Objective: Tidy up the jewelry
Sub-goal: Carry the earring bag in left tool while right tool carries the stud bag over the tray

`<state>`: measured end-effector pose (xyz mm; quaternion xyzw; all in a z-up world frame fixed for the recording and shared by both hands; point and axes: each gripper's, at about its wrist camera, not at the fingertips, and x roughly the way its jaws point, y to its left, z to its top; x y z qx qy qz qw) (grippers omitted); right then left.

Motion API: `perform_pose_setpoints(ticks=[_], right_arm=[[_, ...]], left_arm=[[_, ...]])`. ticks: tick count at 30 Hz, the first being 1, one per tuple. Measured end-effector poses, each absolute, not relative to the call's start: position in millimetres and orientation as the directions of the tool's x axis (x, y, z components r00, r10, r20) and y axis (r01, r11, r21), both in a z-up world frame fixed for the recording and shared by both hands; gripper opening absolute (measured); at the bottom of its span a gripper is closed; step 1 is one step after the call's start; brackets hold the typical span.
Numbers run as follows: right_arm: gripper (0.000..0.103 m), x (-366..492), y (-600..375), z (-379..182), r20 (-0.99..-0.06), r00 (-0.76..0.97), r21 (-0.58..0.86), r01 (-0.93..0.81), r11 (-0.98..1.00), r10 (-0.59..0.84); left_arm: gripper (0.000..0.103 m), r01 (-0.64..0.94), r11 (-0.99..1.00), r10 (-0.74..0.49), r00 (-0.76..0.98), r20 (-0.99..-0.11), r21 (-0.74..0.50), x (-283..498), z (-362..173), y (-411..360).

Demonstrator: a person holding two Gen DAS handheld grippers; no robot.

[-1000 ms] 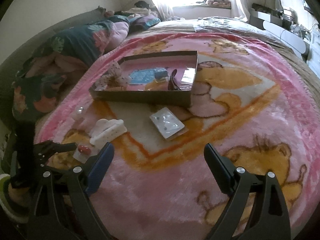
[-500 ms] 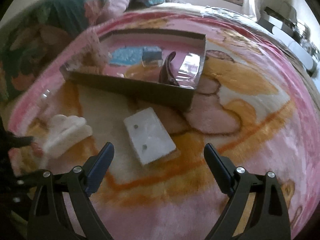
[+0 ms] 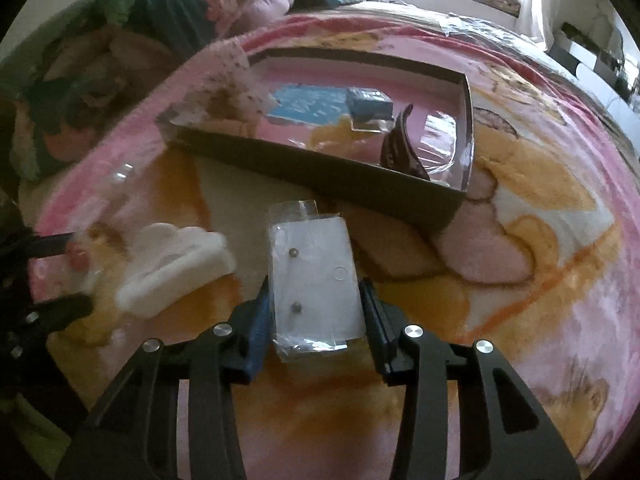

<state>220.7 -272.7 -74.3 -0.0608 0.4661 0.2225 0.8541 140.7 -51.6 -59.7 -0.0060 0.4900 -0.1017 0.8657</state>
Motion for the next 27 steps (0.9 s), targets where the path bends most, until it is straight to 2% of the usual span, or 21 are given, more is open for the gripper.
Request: perform_pose_setpoints(ticks=[14, 27], right_arm=[[0.040, 184.6, -271.6, -0.7, -0.740, 0.552, 0.110, -0.465, 0.878, 0.385], [0.040, 219.9, -268.2, 38.6, -0.682, 0.623, 0.110, -0.430, 0.896, 0.383]], left_arm=[[0.076, 0.136, 0.984, -0.171, 0.569, -0.805, -0.113, 158.7, -18.5, -19.3], [0.076, 0.121, 0.987, -0.158, 0.656, -0.738, -0.104, 210.2, 34.7, -4.8]])
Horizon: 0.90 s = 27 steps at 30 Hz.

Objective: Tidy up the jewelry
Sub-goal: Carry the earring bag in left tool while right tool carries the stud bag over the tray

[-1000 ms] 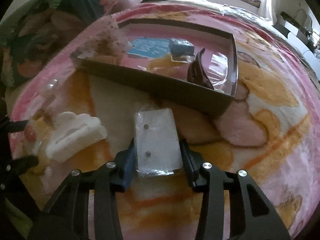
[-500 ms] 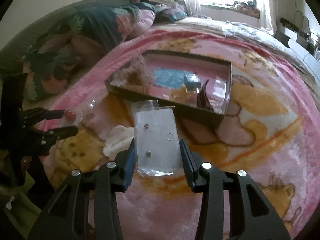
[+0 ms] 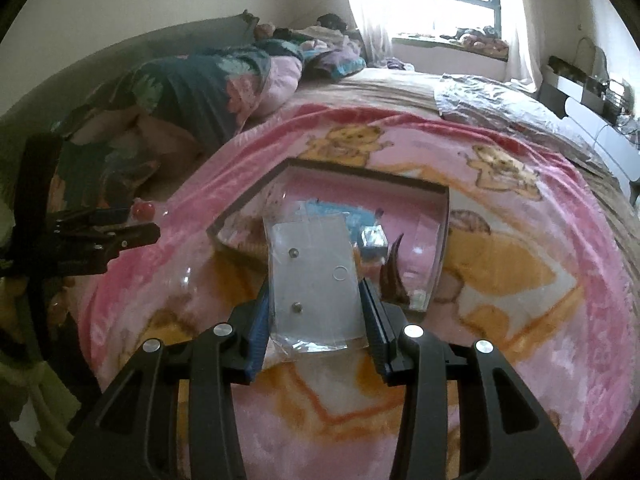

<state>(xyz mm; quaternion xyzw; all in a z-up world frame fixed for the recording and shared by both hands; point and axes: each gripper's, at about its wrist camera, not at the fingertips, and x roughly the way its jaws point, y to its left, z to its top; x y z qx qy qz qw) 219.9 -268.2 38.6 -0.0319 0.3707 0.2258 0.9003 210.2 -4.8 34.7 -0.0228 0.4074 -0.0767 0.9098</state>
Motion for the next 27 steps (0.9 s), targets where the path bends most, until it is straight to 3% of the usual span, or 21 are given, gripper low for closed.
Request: perform_pose_setpoints(ticks=[11, 27], right_arm=[[0.040, 256.1, -275.6, 44.8, -0.661, 0.668, 0.098, -0.377, 0.921, 0.343], [0.041, 298.6, -301.9, 0.5, -0.720, 0.636, 0.127, -0.275, 0.953, 0.279]], left_arm=[[0.076, 0.183, 0.979, -0.193, 0.664, -0.722, -0.093, 262.4, 47.8, -42.5], [0.076, 0.243, 0.966, -0.222, 0.591, -0.775, -0.091, 316.7, 4.3, -88.5]])
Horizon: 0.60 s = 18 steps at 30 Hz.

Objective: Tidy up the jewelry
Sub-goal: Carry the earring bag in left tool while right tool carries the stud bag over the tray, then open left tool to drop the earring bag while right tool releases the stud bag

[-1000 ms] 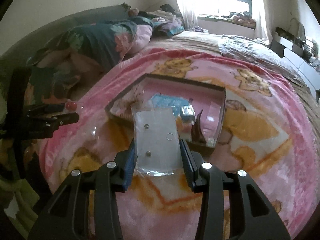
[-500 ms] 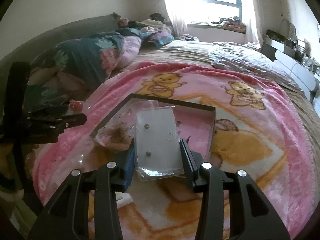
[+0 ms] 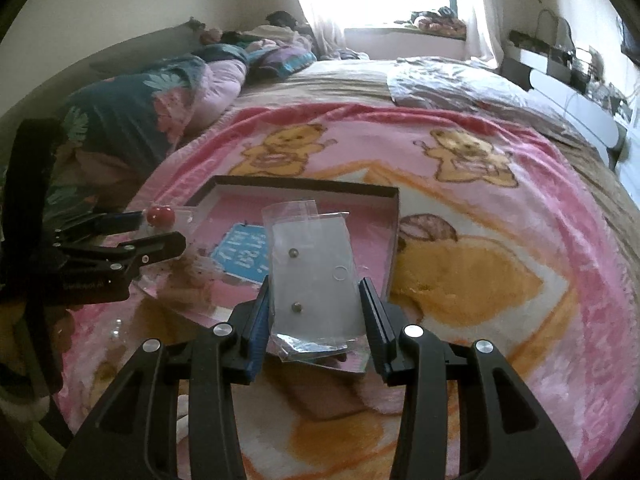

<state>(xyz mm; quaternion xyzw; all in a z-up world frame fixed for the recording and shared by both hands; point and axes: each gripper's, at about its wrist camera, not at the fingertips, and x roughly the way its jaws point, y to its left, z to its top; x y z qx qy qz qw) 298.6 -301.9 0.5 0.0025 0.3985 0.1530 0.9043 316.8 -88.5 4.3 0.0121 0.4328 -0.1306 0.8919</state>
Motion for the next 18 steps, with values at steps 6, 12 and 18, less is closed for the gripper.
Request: perform_pose_setpoints(ticks=[6, 12, 18], right_arm=[[0.041, 310.1, -301.4, -19.9, -0.747, 0.605, 0.139, -0.260, 0.955, 0.274], [0.041, 319.6, -294.7, -34.4, -0.768, 0.576, 0.156, -0.256, 0.954, 0.281], [0.071, 314.5, -294.2, -30.3, -0.755, 0.584, 0.181, -0.253, 0.950, 0.300]], left_arm=[[0.076, 0.245, 0.966, -0.214, 0.568, -0.795, -0.086, 327.3, -11.8, -90.4], [0.076, 0.239, 0.967, -0.209, 0.552, -0.807, -0.087, 332.7, -21.0, -88.2], [0.078, 0.235, 0.968, -0.204, 0.554, -0.807, -0.084, 332.4, -20.0, -84.9]])
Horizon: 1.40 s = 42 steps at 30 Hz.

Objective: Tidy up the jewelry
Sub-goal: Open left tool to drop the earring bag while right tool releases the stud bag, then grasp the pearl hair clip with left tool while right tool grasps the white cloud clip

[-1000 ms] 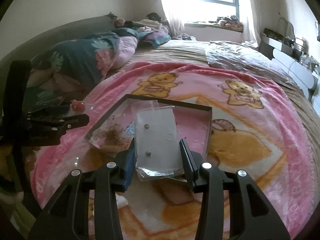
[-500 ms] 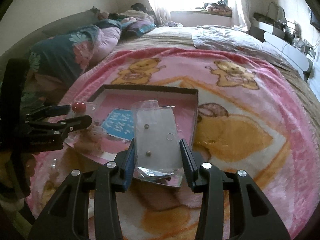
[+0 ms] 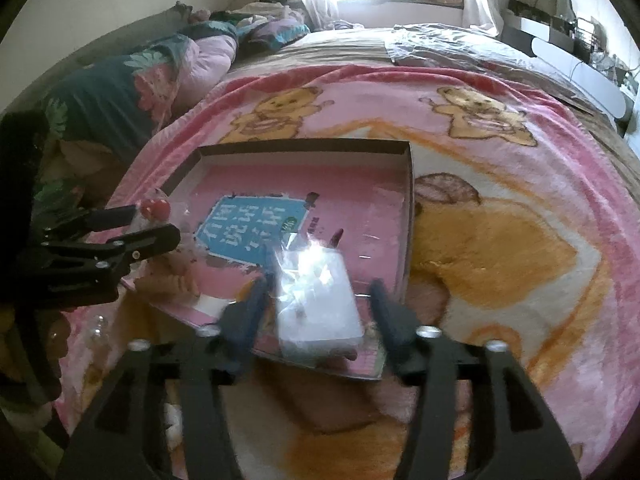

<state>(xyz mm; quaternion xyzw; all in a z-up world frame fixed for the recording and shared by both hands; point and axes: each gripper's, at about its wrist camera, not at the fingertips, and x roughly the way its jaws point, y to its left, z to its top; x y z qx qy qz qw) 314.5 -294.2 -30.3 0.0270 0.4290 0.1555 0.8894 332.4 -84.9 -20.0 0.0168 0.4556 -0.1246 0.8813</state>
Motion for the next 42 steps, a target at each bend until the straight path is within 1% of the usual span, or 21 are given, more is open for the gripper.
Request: perform_pose_setpoints(ticks=[2, 4, 6, 9, 12, 17, 21, 24, 29, 31, 32, 33, 37, 38, 39, 41, 42], right_arm=[[0.073, 307.3, -293.3, -25.3, -0.744, 0.596, 0.175, -0.264, 0.949, 0.303], [0.074, 298.4, -292.3, -20.7, -0.743, 0.597, 0.168, -0.271, 0.948, 0.303], [0.078, 286.8, -291.1, -16.6, -0.736, 0.598, 0.178, -0.282, 0.943, 0.317], [0.081, 267.9, -286.1, -13.7, -0.733, 0.585, 0.199, -0.302, 0.932, 0.346], [0.082, 251.5, -275.8, -15.4, -0.740, 0.553, 0.226, -0.331, 0.916, 0.382], [0.082, 229.0, -250.7, -28.2, -0.765, 0.473, 0.283, -0.364, 0.887, 0.438], [0.082, 217.0, -227.4, -43.2, -0.784, 0.409, 0.317, -0.382, 0.868, 0.467], [0.082, 211.2, -209.7, -54.3, -0.797, 0.366, 0.341, -0.385, 0.858, 0.481], [0.082, 207.9, -189.9, -71.0, -0.813, 0.333, 0.356, -0.363, 0.861, 0.477], [0.072, 206.8, -185.5, -76.2, -0.820, 0.340, 0.342, -0.354, 0.871, 0.460], [0.056, 207.0, -184.3, -78.8, -0.821, 0.342, 0.341, -0.350, 0.873, 0.457], [0.044, 208.3, -183.9, -81.6, -0.822, 0.347, 0.339, -0.339, 0.878, 0.451], [0.043, 208.1, -188.7, -79.4, -0.810, 0.383, 0.328, -0.332, 0.885, 0.444], [0.042, 207.3, -190.1, -77.7, -0.809, 0.388, 0.323, -0.334, 0.885, 0.442], [0.042, 206.5, -193.0, -74.5, -0.805, 0.399, 0.318, -0.334, 0.887, 0.439], [0.042, 206.1, -199.0, -69.2, -0.801, 0.411, 0.311, -0.335, 0.889, 0.435], [0.042, 205.7, -203.4, -65.7, -0.799, 0.420, 0.306, -0.333, 0.892, 0.431]], left_arm=[[0.085, 0.233, 0.969, -0.204, 0.562, -0.802, -0.083, 328.5, -17.4, -83.3], [0.085, 0.228, 0.970, -0.201, 0.573, -0.795, -0.080, 322.4, -13.0, -78.6], [0.086, 0.220, 0.972, -0.197, 0.585, -0.787, -0.079, 314.8, -8.1, -72.4], [0.089, 0.197, 0.978, -0.182, 0.610, -0.772, -0.075, 299.6, -0.4, -57.4], [0.089, 0.168, 0.984, -0.150, 0.624, -0.767, -0.056, 283.5, 3.4, -39.0], [0.089, 0.111, 0.991, -0.123, 0.621, -0.774, -0.068, 257.0, 0.0, -1.8], [0.089, 0.061, 0.991, -0.130, 0.592, -0.795, -0.117, 240.6, -13.0, 28.2], [0.089, 0.033, 0.992, -0.116, 0.574, -0.811, -0.118, 233.2, -24.6, 43.4], [0.089, 0.031, 0.989, -0.138, 0.549, -0.825, -0.144, 221.2, -40.2, 55.4], [0.089, 0.034, 0.987, -0.149, 0.540, -0.829, -0.155, 216.8, -46.3, 57.0], [0.089, 0.035, 0.987, -0.153, 0.535, -0.831, -0.159, 216.1, -48.9, 57.1], [0.089, 0.040, 0.985, -0.161, 0.527, -0.835, -0.165, 214.9, -52.7, 56.2], [0.089, 0.059, 0.985, -0.171, 0.510, -0.843, -0.164, 214.6, -65.2, 48.5], [0.088, 0.063, 0.984, -0.177, 0.506, -0.844, -0.168, 215.8, -67.5, 46.7], [0.085, 0.072, 0.983, -0.184, 0.498, -0.847, -0.171, 217.2, -71.2, 43.2], [0.075, 0.086, 0.982, -0.190, 0.489, -0.852, -0.169, 220.0, -75.8, 36.4], [0.072, 0.092, 0.981, -0.192, 0.486, -0.853, -0.168, 221.6, -78.0, 32.9]])
